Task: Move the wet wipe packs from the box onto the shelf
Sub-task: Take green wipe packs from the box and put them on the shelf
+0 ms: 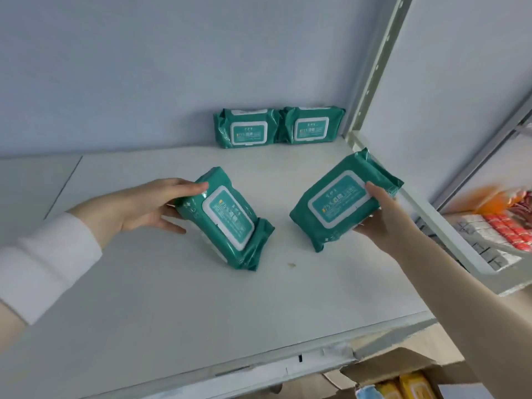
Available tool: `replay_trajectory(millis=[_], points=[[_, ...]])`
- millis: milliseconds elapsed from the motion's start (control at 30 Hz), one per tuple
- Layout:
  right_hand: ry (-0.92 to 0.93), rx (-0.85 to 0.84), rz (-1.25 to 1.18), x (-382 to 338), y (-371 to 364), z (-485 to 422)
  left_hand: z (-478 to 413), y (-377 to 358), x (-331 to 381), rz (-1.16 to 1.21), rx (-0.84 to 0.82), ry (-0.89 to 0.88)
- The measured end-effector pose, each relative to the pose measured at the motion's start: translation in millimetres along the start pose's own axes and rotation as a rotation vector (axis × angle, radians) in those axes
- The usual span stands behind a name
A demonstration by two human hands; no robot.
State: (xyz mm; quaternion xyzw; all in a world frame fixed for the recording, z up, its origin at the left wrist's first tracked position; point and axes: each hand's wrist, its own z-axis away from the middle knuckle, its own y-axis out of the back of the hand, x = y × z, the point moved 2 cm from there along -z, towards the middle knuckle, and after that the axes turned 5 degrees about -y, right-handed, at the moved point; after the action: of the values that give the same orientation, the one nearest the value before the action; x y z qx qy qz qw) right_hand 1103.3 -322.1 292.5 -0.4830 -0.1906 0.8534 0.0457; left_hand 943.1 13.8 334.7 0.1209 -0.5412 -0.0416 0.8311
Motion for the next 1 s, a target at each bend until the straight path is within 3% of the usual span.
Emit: replay_trajectory(millis=[100,200,300,433,533,633,800,867,1000], points=[[-0.005,-0.016,0.064,-16,5,-15,-19,4,12,-0.177,-0.041,0.100],[-0.015,-0.074,0.364,-41,5,-24,-35,6,20,-0.407,-0.025,0.149],[-0.109,-0.062,0.589,-63,4,-40,-46,3,25,-0.452,-0.004,0.122],[-0.144,-0.075,0.696,-88,2,-63,-62,1,30,-0.398,0.033,0.094],[-0.082,-0.169,0.446,-95,6,-79,-79,3,33,-0.211,0.216,-0.014],[0.124,-0.206,0.180,-85,13,-96,-106,0,34,0.010,0.449,-0.188],[0.256,-0.223,0.063,-63,21,-124,-165,-17,28,0.268,0.622,-0.366],[0.277,-0.229,0.091,-63,23,-134,-184,-20,26,0.254,0.626,-0.422],[0.403,-0.028,0.507,-70,24,-157,-211,-9,26,0.172,0.661,-0.450]])
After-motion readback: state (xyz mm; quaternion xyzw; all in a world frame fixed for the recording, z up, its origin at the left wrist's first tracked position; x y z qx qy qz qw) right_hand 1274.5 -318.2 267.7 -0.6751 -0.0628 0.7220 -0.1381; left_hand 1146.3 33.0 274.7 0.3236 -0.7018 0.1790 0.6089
